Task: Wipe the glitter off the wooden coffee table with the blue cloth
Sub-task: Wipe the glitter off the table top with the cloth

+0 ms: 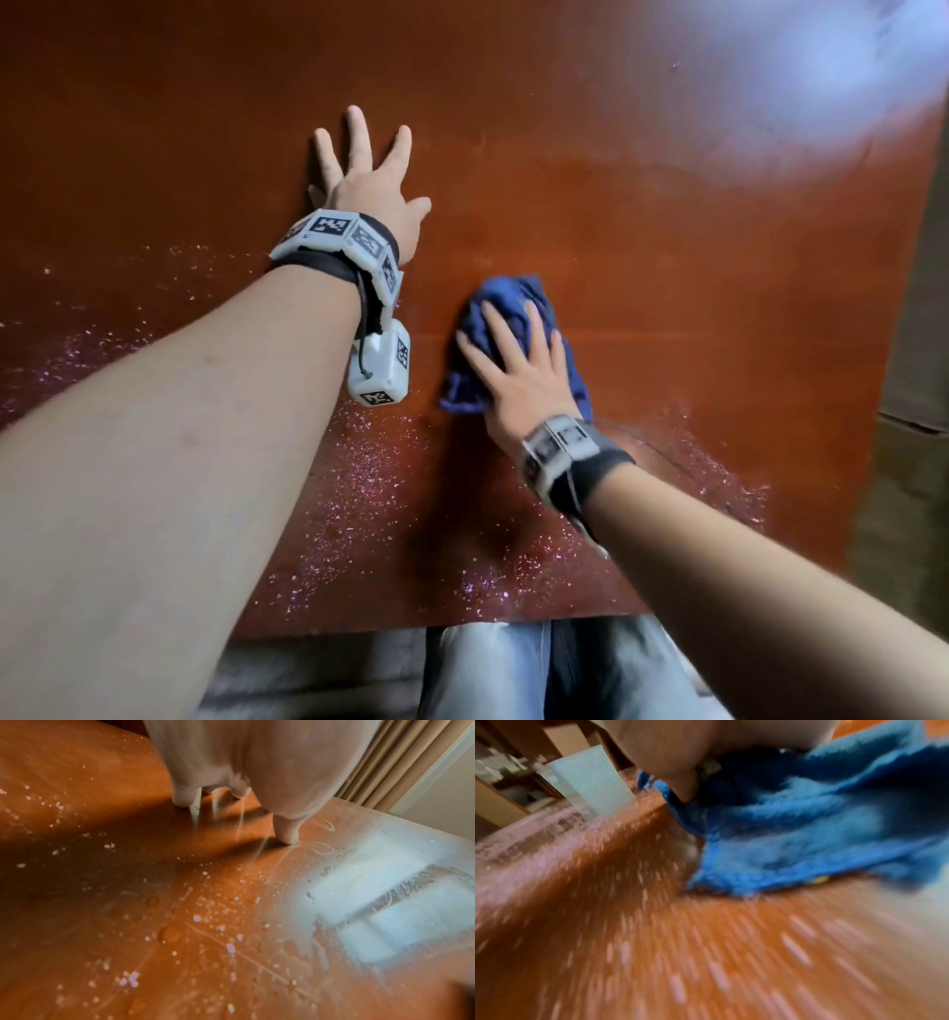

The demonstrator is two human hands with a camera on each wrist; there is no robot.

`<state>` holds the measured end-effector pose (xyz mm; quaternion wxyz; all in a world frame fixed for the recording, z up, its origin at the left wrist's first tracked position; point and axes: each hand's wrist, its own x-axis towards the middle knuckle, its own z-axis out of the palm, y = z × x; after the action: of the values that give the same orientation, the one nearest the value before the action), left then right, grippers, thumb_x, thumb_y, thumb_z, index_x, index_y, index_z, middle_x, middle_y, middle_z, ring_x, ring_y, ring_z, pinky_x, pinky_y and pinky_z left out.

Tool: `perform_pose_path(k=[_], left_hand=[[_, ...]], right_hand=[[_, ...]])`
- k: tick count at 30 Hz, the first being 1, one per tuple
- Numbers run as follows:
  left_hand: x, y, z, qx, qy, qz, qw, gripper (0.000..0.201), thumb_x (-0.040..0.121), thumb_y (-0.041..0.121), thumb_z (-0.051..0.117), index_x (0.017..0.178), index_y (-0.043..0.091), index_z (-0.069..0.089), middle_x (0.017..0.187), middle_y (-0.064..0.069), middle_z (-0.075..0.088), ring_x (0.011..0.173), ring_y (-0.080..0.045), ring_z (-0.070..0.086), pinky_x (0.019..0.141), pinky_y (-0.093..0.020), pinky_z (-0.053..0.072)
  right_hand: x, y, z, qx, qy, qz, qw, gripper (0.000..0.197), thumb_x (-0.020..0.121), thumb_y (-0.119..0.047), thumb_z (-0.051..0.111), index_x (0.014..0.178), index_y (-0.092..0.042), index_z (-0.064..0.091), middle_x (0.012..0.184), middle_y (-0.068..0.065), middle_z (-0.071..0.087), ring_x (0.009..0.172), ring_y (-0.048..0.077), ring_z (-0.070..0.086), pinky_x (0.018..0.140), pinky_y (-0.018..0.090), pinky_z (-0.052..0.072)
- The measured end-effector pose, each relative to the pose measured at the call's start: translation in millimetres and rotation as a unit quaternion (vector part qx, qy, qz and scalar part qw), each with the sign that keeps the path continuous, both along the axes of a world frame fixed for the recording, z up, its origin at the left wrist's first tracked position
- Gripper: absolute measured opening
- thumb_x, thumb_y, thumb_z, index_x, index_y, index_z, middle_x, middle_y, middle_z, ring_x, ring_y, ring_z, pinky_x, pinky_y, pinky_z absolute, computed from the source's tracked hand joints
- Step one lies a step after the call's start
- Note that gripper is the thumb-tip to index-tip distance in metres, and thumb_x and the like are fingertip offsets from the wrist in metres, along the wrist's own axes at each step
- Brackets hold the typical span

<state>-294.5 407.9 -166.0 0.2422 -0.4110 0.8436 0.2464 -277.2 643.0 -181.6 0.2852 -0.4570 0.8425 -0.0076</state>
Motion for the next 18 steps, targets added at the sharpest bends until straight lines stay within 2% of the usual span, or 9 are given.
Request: perform_pose_path(k=[2, 3, 5, 7, 10, 12, 14, 16, 18], left_hand=[[-0.1, 0.3, 0.8, -0.001, -0.006, -0.002, 1.0, 0.066, 0.098, 0.036, 0.049, 0.152, 0.04, 0.011, 0.16, 0.002, -0.019, 0.146, -0.032, -0.017, 0.115, -0.058, 0.013], [-0.4, 0.6, 0.4, -0.004, -0.006, -0.003, 1.0, 0.066, 0.098, 0.036, 0.049, 0.152, 0.04, 0.011, 0.16, 0.002, -0.019, 0.146, -0.032, -0.017, 0.115, -0.058, 0.013], [-0.2, 2.6, -0.8, -0.006, -0.004, -0.001, 1.0, 0.066, 0.098, 0.037, 0.049, 0.152, 0.04, 0.011, 0.16, 0.001, -0.019, 0.146, -0.033, -0.016, 0.115, -0.058, 0.013], [0.0, 2.4, -1.6, -0.011, 0.001, -0.002, 1.0, 0.066, 0.098, 0.037, 0.049, 0.152, 0.039, 0.011, 0.16, 0.001, -0.018, 0.146, -0.033, -0.016, 0.115, -0.058, 0.012], [2.2, 2.3, -3.4, -0.017, 0.001, -0.005, 1.0, 0.065, 0.098, 0.039, 0.048, 0.152, 0.04, 0.011, 0.16, 0.0, -0.019, 0.146, -0.033, -0.016, 0.115, -0.058, 0.011], [2.0, 3.3, -4.0, -0.018, -0.003, -0.007, 1.0, 0.065, 0.098, 0.041, 0.046, 0.152, 0.04, 0.009, 0.16, 0.0, -0.02, 0.146, -0.033, -0.017, 0.115, -0.058, 0.01], [-0.2, 5.1, -3.8, -0.014, -0.011, -0.007, 1.0, 0.066, 0.098, 0.042, 0.044, 0.152, 0.04, 0.006, 0.159, -0.001, -0.022, 0.145, -0.033, -0.018, 0.115, -0.058, 0.009], [-1.5, 5.9, -3.2, -0.014, -0.02, -0.007, 1.0, 0.066, 0.099, 0.042, 0.043, 0.152, 0.04, 0.004, 0.159, -0.001, -0.023, 0.145, -0.034, -0.019, 0.116, -0.058, 0.008], [-1.9, 6.0, -2.9, -0.013, -0.023, -0.006, 1.0, 0.066, 0.099, 0.041, 0.043, 0.152, 0.04, 0.004, 0.159, -0.001, -0.023, 0.145, -0.034, -0.019, 0.115, -0.058, 0.007]], right_hand=[[-13.5, 39.1, 4.0, 0.036, 0.002, -0.033, 0.999, 0.08, 0.062, -0.02, 0.057, 0.138, -0.034, 0.036, 0.152, 0.008, 0.031, 0.134, 0.051, 0.023, 0.096, 0.069, 0.027], [-29.6, 46.3, 3.7, 0.041, 0.021, -0.065, 0.997, 0.08, 0.064, -0.021, 0.06, 0.139, -0.032, 0.036, 0.151, 0.011, 0.031, 0.134, 0.053, 0.023, 0.096, 0.07, 0.029], [-64.5, 31.5, 0.2, 0.049, 0.061, -0.155, 0.985, 0.078, 0.076, -0.027, 0.062, 0.146, -0.031, 0.028, 0.157, 0.011, 0.015, 0.138, 0.051, 0.009, 0.103, 0.067, 0.021], [-88.0, -9.2, -3.6, 0.066, 0.072, -0.223, 0.97, 0.076, 0.084, -0.039, 0.056, 0.148, -0.035, 0.016, 0.159, 0.005, -0.003, 0.141, 0.046, -0.005, 0.108, 0.062, 0.011], [-67.7, -58.9, -4.0, 0.034, 0.052, -0.167, 0.984, 0.077, 0.083, -0.038, 0.055, 0.148, -0.038, 0.014, 0.158, 0.002, -0.008, 0.14, 0.045, -0.012, 0.109, 0.063, 0.005], [-27.1, -58.4, -0.5, 0.006, 0.007, -0.078, 0.997, 0.076, 0.082, -0.032, 0.054, 0.147, -0.038, 0.016, 0.159, 0.001, -0.007, 0.14, 0.044, -0.015, 0.109, 0.063, -0.001], [5.3, -33.0, 2.9, 0.003, -0.033, -0.029, 0.999, 0.073, 0.081, -0.027, 0.049, 0.147, -0.037, 0.02, 0.159, -0.002, -0.004, 0.141, 0.041, -0.014, 0.109, 0.061, -0.003], [7.0, -0.7, 3.7, 0.012, -0.031, -0.037, 0.999, 0.075, 0.073, -0.024, 0.046, 0.145, -0.037, 0.027, 0.159, -0.001, 0.007, 0.142, 0.042, -0.004, 0.109, 0.062, 0.006], [-20.5, 21.0, 5.0, 0.038, 0.003, -0.092, 0.995, 0.078, 0.066, -0.025, 0.049, 0.143, -0.034, 0.035, 0.156, 0.004, 0.019, 0.14, 0.046, 0.01, 0.105, 0.064, 0.018]])
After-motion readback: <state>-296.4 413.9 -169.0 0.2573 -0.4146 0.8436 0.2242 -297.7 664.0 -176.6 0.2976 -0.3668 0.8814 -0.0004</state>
